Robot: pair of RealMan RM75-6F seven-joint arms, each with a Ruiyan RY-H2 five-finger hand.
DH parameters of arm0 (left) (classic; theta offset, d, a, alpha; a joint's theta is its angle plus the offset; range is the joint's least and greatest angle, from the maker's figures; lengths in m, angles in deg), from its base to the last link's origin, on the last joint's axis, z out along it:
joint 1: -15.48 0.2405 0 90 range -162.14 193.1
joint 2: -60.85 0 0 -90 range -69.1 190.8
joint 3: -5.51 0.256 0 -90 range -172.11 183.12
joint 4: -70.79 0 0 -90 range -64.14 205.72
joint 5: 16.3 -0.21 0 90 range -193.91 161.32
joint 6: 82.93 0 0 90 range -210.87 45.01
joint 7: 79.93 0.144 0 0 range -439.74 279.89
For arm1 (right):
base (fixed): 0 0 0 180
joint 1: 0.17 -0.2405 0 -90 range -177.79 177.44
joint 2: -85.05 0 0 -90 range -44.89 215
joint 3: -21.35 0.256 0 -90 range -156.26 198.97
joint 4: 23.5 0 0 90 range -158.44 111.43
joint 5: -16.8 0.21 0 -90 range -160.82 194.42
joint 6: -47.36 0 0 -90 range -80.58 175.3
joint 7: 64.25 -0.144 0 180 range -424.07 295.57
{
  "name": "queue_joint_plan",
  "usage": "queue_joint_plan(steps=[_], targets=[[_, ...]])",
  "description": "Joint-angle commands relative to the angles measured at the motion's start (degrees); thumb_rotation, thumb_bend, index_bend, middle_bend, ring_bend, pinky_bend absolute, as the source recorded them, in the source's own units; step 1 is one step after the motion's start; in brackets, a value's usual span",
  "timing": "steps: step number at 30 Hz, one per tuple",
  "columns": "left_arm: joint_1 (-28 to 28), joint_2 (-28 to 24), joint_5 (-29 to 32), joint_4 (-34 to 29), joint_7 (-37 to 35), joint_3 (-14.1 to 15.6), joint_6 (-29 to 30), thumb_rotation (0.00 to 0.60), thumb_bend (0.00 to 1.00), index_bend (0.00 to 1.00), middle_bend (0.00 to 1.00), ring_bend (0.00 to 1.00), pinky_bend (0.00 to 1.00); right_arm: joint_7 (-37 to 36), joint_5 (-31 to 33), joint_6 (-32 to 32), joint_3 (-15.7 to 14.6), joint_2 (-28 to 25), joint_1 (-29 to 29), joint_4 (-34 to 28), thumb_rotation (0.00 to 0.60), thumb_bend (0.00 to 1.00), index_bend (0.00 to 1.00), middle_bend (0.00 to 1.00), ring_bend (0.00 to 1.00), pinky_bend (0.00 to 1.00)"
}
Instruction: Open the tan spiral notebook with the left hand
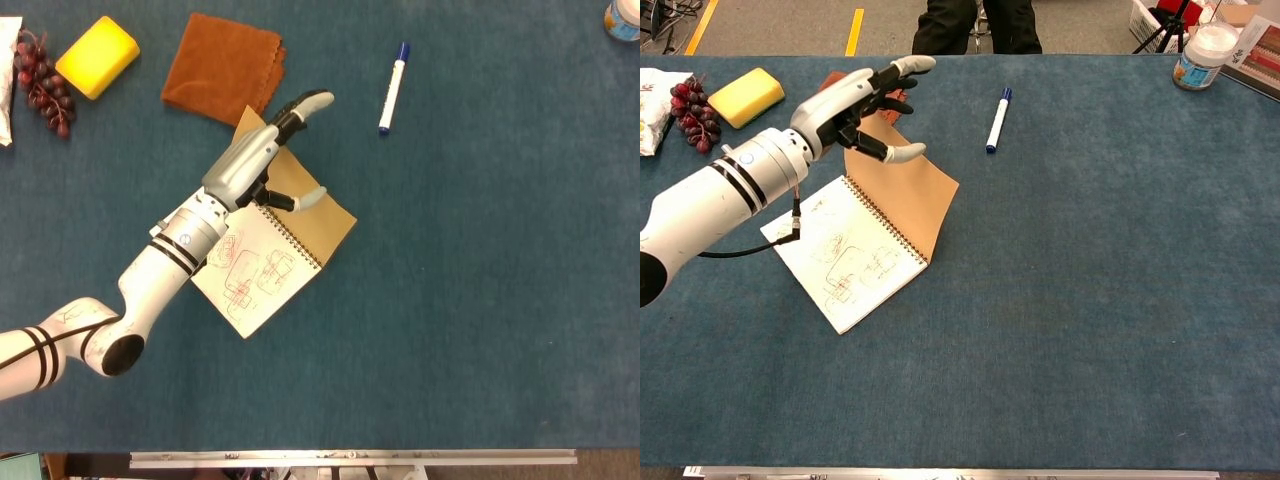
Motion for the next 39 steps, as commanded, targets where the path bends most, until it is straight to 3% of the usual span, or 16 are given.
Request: queue_joint_plan(steps=[1, 24, 32, 39], targets=[[0.3, 0.7, -0.5, 0.5, -1.8, -0.2, 0.9, 0.600, 0.27, 0.00, 0.00, 0.00, 0.16, 0.1, -0.1, -0.1, 0.0, 0.1, -0.1, 0.0, 0.600, 0.23, 0.61, 0.47, 0.43, 0.46], [0.0, 2.0, 0.0, 0.2, -19.1, -0.6, -3.9, 0.600, 0.27, 0.00, 0.00, 0.00, 0.17, 0.0, -0.1, 0.2, 0.0, 0.0, 0.4, -0.2, 0.600, 0.23, 0.61, 0.47, 0.43, 0.46], [1.0, -1.0, -1.0, -0.5, -19.1, -0.8, -1.7, 0.600, 0.27, 0.00, 0.00, 0.00, 0.17, -0.4, -0.2, 0.0, 0.0, 0.1, 0.4, 0.2, 0.600, 0.23, 0.61, 0.47, 0.43, 0.46], [2.9, -5.6, -3.2, -1.3, -17.7, 1.4, 0.0, 0.600, 0.27, 0.00, 0.00, 0.00, 0.17, -0.7, -0.3, -0.5, 0.0, 0.4, 0.0, 0.7, 0.600, 0.23, 0.61, 0.47, 0.43, 0.46]])
